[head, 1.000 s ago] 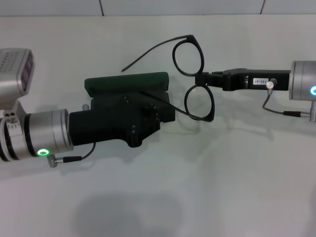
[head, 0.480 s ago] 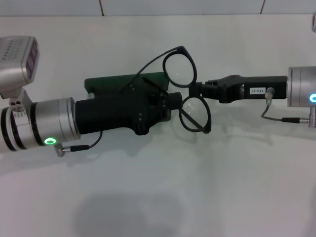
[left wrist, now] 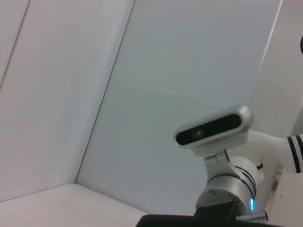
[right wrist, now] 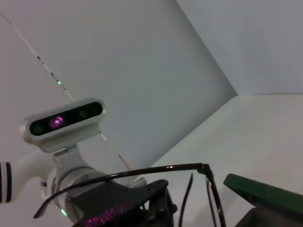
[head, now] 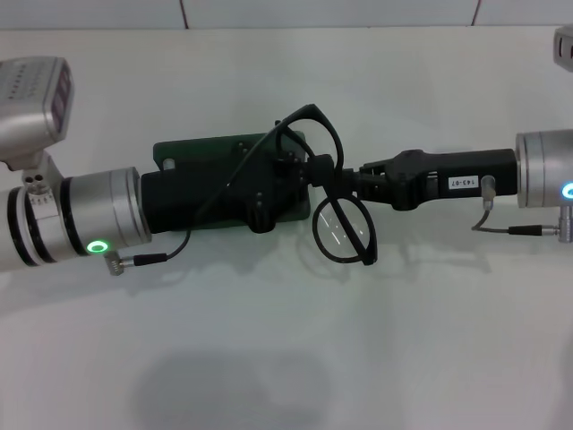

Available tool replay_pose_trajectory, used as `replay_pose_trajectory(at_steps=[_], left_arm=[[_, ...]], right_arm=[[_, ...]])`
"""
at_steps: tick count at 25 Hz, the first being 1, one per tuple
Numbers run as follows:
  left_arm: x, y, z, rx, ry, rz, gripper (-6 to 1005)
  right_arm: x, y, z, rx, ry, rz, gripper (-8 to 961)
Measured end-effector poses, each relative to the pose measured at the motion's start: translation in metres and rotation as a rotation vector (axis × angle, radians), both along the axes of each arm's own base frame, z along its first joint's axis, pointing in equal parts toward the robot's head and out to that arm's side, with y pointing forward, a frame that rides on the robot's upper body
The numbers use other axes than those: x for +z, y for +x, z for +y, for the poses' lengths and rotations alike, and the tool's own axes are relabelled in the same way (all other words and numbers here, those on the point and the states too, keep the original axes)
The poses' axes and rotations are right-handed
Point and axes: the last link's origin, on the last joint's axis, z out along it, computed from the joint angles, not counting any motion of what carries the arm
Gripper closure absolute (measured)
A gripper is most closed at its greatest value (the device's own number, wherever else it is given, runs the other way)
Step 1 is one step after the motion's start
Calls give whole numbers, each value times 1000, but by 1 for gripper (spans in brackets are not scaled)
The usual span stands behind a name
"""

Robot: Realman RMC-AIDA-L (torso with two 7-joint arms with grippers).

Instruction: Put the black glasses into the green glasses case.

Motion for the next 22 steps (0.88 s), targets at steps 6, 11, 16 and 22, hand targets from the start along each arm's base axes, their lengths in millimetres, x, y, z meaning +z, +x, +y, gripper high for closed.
replay_pose_trajectory(at_steps=[6,11,16,22], left_arm=[[0,0,0,-5,4,1,994],[0,0,0,-10,8,3,994],[-1,0,-1,-15,13,5,993],[-1,-1,-2,-17,8,8,993]], right_arm=[[1,-2,-2,21,-4,11,877],[2,-2,-2,24,-4,13,875],[3,-2,-2,20,2,14,874],[15,7,8,-22,90,19,872]])
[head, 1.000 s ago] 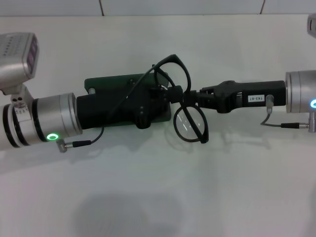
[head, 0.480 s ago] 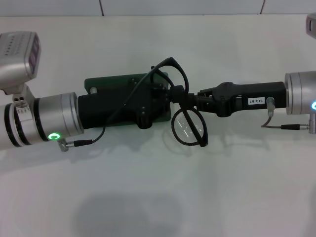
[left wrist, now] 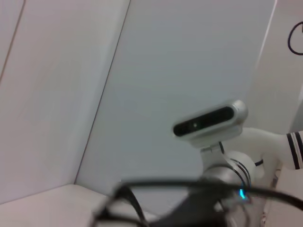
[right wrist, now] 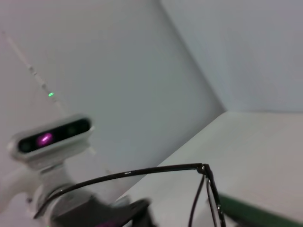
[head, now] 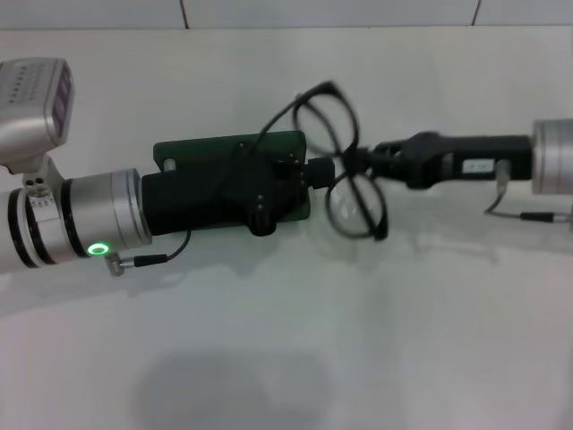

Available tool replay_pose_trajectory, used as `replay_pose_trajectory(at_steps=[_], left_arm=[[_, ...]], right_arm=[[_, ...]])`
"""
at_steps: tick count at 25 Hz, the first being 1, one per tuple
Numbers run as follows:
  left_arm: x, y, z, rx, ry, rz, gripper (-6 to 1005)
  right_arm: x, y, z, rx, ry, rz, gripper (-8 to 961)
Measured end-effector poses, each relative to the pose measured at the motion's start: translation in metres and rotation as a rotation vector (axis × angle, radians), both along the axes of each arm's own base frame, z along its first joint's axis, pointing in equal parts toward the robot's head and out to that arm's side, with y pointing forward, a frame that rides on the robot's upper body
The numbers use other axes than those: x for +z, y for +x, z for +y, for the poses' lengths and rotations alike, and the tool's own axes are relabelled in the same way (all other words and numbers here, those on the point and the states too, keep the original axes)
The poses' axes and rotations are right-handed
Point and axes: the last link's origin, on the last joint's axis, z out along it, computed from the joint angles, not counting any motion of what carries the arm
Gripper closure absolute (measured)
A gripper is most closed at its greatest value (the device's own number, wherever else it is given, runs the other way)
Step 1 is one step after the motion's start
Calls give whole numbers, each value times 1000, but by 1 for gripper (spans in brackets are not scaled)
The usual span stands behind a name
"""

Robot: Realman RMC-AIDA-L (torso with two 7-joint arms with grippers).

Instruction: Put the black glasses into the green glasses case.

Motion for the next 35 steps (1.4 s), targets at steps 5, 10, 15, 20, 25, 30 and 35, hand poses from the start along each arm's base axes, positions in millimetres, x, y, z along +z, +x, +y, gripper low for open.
replay_pose_trajectory(at_steps=[5,10,15,20,25,30,35], left_arm=[[-3,-6,-6,8,-51,37,992],[-7,-17,-16,28,-148,97,992],[-5,-20,-22,21,-188,106,991],[-7,-19,-24,12,-206,112,991],[-8,-16,-22,4,-214,115,990],[-8,-15,-22,3,-214,115,990],[-8,-13,-20,-4,-209,112,989]], right_arm=[[29,17,11,19,212,-54,870],[55,21,13,176,412,-159,869],[64,10,12,545,621,-336,868],[47,4,13,778,705,-451,866],[25,-11,10,1001,795,-491,865],[18,-22,4,1068,826,-443,863],[7,-27,-4,1116,792,-417,862]])
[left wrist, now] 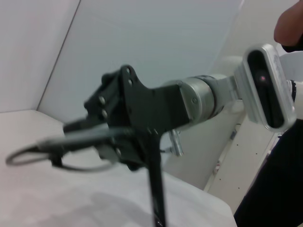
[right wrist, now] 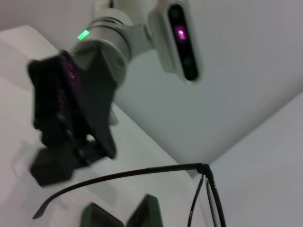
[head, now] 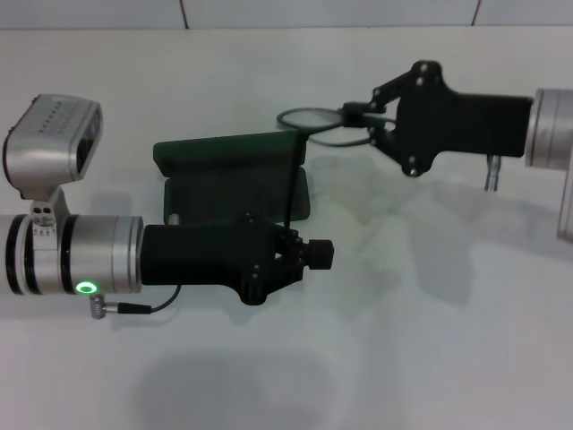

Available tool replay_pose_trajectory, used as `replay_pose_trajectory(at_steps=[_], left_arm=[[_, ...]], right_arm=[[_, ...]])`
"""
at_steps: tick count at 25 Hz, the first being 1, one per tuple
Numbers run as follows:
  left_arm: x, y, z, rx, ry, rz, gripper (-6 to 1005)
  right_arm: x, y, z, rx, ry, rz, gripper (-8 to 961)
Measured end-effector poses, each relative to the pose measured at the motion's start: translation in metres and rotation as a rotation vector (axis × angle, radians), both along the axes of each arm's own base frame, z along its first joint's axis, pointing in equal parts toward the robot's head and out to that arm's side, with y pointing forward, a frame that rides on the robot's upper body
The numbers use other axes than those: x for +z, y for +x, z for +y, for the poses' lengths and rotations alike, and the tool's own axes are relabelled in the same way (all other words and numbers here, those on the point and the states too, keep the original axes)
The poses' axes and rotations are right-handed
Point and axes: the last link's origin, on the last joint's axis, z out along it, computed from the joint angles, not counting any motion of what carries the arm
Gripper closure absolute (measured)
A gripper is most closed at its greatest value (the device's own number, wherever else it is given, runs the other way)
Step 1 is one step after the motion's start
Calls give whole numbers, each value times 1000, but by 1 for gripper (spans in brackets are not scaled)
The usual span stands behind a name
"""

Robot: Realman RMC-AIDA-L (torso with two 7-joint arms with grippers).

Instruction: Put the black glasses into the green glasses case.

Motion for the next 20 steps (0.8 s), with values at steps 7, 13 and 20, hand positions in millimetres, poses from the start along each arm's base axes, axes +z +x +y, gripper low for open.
replay_pose_trajectory(at_steps=[7,13,20], left_arm=[[-1,2,2,-1,9,-4,989],[-1,3,3,0,14,-8,988],[-1,5,5,-4,19,-12,987]], right_arm=[[-7,-6,-10,31,-63,17,860],[-12,-12,-18,66,-114,27,858],[-18,-16,-26,92,-160,32,856]])
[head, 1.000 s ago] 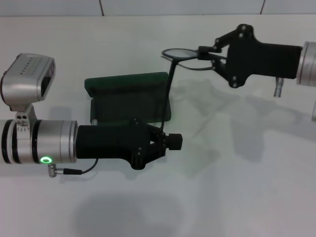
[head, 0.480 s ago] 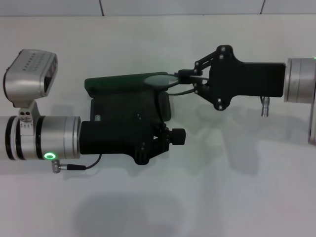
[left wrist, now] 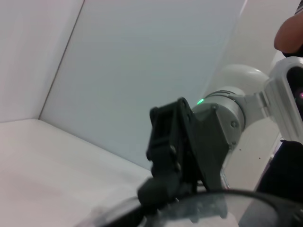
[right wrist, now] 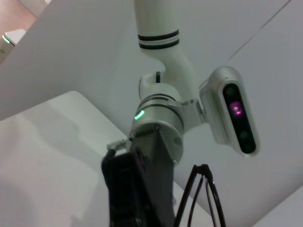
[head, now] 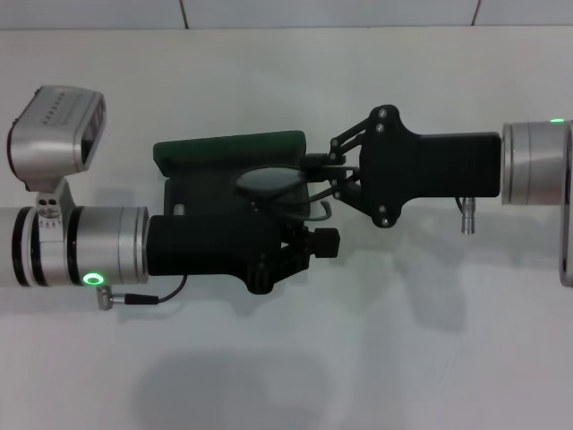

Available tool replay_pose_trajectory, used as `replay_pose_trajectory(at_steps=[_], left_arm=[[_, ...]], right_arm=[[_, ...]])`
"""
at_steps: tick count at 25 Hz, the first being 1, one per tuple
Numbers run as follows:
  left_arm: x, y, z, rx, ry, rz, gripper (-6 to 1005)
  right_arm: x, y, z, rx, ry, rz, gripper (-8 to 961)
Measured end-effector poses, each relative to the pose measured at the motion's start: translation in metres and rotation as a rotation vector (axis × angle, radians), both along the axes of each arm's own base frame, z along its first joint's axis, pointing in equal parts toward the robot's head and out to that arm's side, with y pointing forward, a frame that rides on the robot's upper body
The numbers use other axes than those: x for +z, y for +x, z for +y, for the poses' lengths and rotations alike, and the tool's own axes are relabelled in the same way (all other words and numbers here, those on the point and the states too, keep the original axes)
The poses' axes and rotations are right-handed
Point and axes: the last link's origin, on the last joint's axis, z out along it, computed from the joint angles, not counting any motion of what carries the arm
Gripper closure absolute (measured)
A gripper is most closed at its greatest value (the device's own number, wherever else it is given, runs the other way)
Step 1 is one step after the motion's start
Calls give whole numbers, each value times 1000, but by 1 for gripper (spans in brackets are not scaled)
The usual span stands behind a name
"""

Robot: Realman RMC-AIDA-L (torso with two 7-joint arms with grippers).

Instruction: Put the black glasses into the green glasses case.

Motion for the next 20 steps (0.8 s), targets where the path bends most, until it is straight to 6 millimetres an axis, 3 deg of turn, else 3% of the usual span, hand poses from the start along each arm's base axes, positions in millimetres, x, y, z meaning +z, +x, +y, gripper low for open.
replay_pose_trajectory(at_steps=[20], left_arm=[[3,3,6,6,28,-18,985]], right_arm=[[-2,3,-3,-3,-26,-4,850]])
